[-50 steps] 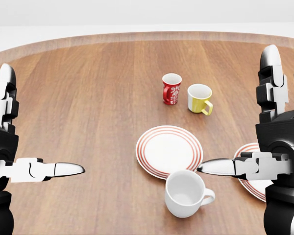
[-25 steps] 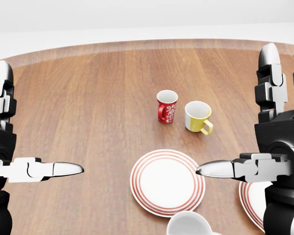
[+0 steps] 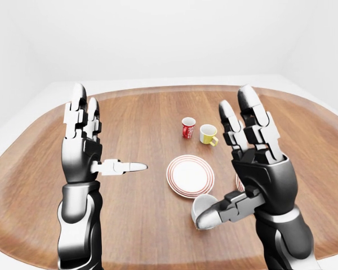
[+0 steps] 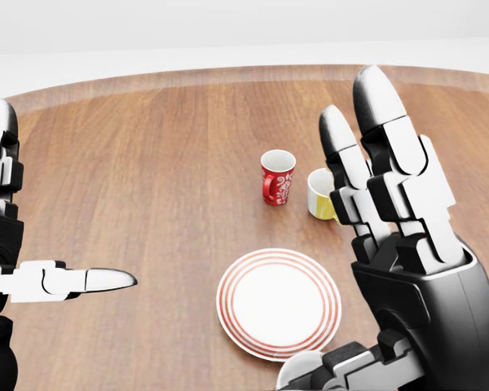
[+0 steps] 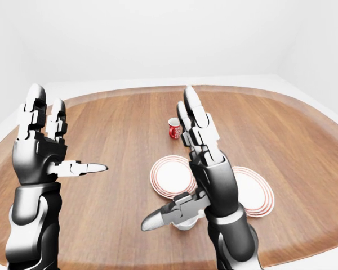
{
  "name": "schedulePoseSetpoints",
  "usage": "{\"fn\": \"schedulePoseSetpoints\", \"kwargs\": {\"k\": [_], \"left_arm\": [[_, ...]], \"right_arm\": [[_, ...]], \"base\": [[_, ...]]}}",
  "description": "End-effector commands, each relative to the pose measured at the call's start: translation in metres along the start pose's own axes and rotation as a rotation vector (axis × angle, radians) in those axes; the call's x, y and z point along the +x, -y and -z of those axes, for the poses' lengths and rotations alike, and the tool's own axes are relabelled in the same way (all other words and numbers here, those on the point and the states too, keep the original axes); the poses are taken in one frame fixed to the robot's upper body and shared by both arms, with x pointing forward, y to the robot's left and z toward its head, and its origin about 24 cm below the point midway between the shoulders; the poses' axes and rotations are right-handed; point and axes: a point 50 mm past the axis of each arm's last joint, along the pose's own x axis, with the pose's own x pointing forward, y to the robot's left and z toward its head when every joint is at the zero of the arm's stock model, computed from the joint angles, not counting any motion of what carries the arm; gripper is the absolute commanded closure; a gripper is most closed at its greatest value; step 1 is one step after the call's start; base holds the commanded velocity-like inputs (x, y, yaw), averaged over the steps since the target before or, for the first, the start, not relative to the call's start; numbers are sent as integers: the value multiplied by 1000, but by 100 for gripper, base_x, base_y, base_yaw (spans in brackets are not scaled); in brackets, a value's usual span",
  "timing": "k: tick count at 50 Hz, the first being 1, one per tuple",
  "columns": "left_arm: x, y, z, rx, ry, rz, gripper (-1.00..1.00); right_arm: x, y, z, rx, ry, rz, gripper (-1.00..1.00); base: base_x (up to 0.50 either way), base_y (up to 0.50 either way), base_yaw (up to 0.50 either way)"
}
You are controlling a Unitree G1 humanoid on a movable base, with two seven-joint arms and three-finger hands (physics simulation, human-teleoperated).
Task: Put the white mug on the left plate.
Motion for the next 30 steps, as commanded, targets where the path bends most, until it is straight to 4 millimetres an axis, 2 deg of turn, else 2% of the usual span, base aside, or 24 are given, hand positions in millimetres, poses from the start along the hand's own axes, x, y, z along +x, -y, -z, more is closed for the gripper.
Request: {"fn": "schedulePoseSetpoints", "kwargs": {"k": [1,19,30], "left_arm": [[0,0,0,3,-2,-1,-100],[0,-1,0,5,0,-2,-100],[0,-1,0,5,-1,-2,-100]], "right_arm": [[-10,-25,-11,-67,-6,-167,-100],[-14,-30,-11,-101,-25,-224,-100],[-16,-33,-6,-212,-68,-287,-100]], "base": [[0,0,0],[0,0,0],[0,0,0]]}}
